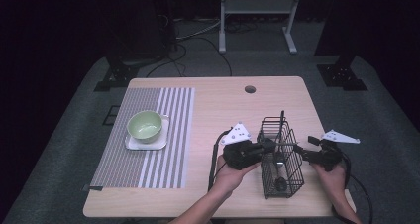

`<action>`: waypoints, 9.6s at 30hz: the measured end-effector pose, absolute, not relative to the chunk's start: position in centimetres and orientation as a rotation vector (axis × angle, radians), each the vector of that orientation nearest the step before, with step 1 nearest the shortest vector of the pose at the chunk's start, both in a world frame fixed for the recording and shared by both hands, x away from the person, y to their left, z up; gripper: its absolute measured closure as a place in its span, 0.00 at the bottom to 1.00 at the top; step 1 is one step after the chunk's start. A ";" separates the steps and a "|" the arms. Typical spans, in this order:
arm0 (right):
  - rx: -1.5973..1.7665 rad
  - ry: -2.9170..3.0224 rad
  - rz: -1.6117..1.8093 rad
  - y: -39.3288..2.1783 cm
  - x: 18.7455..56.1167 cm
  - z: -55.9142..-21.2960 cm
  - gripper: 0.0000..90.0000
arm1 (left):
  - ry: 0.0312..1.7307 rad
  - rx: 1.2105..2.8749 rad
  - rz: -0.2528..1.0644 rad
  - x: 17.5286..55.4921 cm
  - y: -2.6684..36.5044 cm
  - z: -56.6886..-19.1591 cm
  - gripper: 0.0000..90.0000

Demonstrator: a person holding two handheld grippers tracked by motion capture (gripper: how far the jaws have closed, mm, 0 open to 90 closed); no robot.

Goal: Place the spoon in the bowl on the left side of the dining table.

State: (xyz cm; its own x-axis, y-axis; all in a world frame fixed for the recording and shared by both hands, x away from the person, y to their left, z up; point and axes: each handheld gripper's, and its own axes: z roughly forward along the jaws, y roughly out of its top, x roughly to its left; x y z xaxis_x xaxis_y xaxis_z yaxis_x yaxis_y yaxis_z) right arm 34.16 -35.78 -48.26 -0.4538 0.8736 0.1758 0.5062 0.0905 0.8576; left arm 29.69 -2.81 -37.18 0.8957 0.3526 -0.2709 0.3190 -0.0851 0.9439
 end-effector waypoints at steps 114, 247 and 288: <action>1.377 2.003 1.249 -35.4 34.3 -48.3 0.19 | 0.765 1.362 0.038 31.6 10.0 -36.5 0.99; 1.381 2.008 1.200 -35.1 34.5 -48.3 0.19 | 1.072 1.179 0.354 34.4 25.1 -37.3 0.99; 1.385 2.011 1.194 -35.1 34.5 -48.3 0.19 | 1.142 1.139 0.428 35.1 28.4 -36.5 0.99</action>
State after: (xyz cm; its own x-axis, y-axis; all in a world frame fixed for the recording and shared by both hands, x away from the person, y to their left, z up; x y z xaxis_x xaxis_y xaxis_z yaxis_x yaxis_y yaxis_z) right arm 34.50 -35.10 -48.30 -0.4153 0.9012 0.1237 0.5399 0.1348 0.8309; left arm 35.10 28.43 -36.50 0.4139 0.7679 -0.4888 0.2576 0.4162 0.8720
